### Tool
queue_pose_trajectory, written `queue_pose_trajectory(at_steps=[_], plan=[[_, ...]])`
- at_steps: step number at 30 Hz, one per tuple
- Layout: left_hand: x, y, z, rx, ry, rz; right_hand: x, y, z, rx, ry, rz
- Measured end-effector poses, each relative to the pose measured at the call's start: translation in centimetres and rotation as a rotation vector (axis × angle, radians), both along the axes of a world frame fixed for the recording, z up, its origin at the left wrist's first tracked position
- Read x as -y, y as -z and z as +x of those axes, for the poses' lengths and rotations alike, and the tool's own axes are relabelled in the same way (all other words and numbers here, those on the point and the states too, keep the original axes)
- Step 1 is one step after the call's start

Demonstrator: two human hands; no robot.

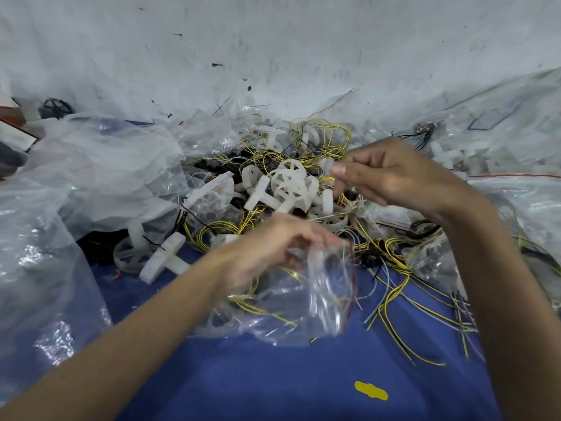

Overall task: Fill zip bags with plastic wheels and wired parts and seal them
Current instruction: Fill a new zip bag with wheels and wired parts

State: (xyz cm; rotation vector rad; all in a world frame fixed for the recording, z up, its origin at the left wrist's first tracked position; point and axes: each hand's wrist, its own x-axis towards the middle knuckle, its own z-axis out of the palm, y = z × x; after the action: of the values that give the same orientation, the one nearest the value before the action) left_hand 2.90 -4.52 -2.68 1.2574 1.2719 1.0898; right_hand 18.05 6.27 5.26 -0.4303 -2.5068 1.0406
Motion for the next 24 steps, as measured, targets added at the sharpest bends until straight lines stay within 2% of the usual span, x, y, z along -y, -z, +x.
queue_pose_trajectory(at_steps=[2,5,7,11,14,18,20,22,24], plan=[[-0.3,1.8,0.9,-0.213,0.055,-0.048,-1.0,0.3,0.0,0.01,0.046,0.067],[-0.5,4.0,1.2,-0.714,0.126,0.074,-2.3,0.9,0.4,0.242,0.014,0.149],[-0.2,4.5,1.6,-0.854,0.125,0.164,-2.7,1.1,0.6,0.293,0.017,0.161],[0.0,4.7,2.1,-0.906,0.116,0.215,-3.1,1.6,0.2,0.178,0.14,0.215],[-0.1,4.7,1.9,-0.873,0.118,0.214,-3.7,2.0,0.4,0.175,0.147,0.207],[-0.1,4.5,1.8,-0.817,0.141,0.197,-4.3,2.5,0.7,0.318,0.137,0.207],[-0.1,4.3,1.8,-0.824,0.141,0.193,-4.5,3.2,0.5,0.357,0.177,0.105],[0.0,4.3,2.1,-0.897,0.127,0.209,-4.5,3.8,0.1,0.425,0.209,0.069],[0.3,4.5,2.8,-1.012,0.103,0.247,-4.5,4.4,-0.3,0.585,0.186,0.142]])
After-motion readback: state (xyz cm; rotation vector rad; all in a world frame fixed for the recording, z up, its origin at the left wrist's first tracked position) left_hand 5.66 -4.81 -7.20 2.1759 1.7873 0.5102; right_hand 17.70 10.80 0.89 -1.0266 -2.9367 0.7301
